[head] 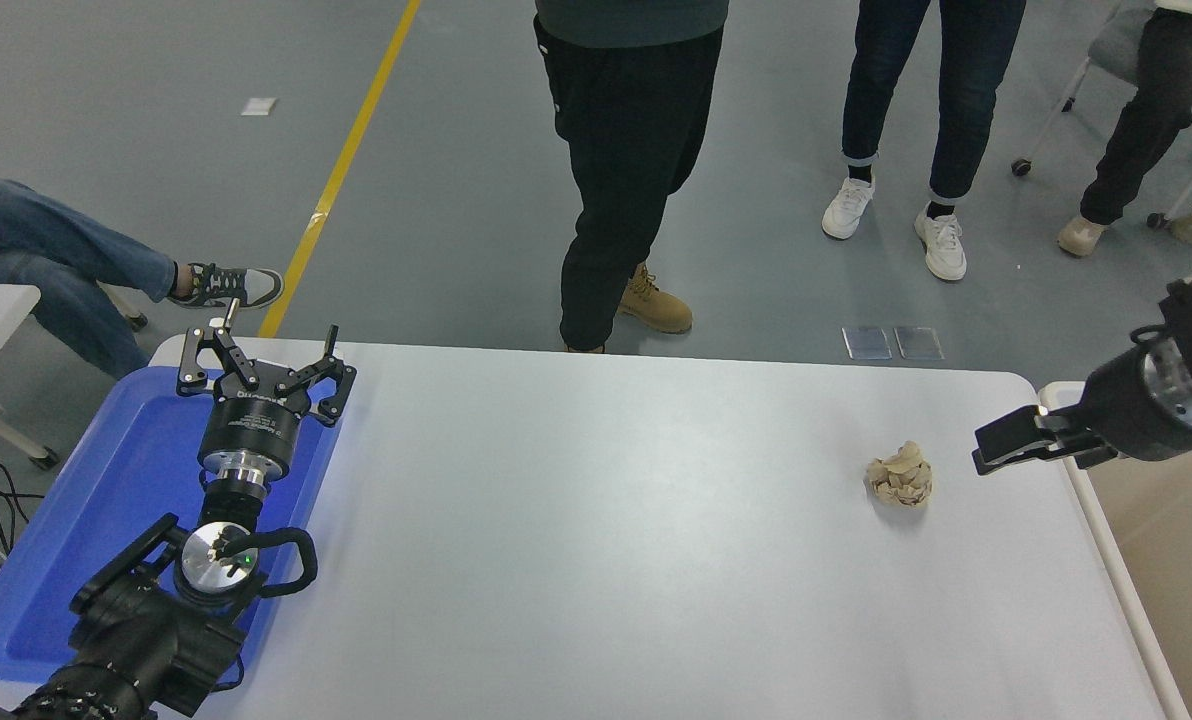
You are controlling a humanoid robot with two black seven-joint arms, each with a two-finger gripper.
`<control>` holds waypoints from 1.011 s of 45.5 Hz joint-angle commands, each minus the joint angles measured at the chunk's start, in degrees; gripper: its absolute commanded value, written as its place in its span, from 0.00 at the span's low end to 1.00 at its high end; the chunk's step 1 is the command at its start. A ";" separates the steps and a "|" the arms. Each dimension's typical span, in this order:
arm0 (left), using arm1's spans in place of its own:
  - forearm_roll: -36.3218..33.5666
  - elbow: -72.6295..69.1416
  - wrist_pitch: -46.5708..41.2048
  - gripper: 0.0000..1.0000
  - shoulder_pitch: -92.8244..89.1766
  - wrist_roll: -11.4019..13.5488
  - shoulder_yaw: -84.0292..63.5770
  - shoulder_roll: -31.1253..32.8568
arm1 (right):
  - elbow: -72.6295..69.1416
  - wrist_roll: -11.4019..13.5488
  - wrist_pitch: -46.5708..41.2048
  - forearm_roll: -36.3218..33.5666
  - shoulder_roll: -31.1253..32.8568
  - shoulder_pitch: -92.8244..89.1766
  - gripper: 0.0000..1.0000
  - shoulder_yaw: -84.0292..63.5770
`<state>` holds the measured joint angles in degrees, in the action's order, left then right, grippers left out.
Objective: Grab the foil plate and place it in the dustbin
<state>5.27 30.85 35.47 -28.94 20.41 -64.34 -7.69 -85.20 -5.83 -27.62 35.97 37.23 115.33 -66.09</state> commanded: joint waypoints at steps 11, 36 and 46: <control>0.00 0.00 0.04 1.00 0.02 0.07 0.00 -0.04 | -1.90 0.38 -3.31 -15.40 -14.81 6.04 1.00 -0.26; -0.09 0.00 0.04 1.00 0.02 -0.02 0.00 -0.04 | -1.29 0.30 -3.31 -19.80 -18.33 9.47 1.00 -4.66; 0.00 0.00 0.04 1.00 0.02 -0.02 0.00 -0.04 | -1.29 0.30 -4.10 -19.80 -18.16 9.47 1.00 -5.45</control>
<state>5.21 30.85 35.51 -28.92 20.41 -64.34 -7.73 -86.43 -5.53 -31.12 17.00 19.33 124.33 -70.43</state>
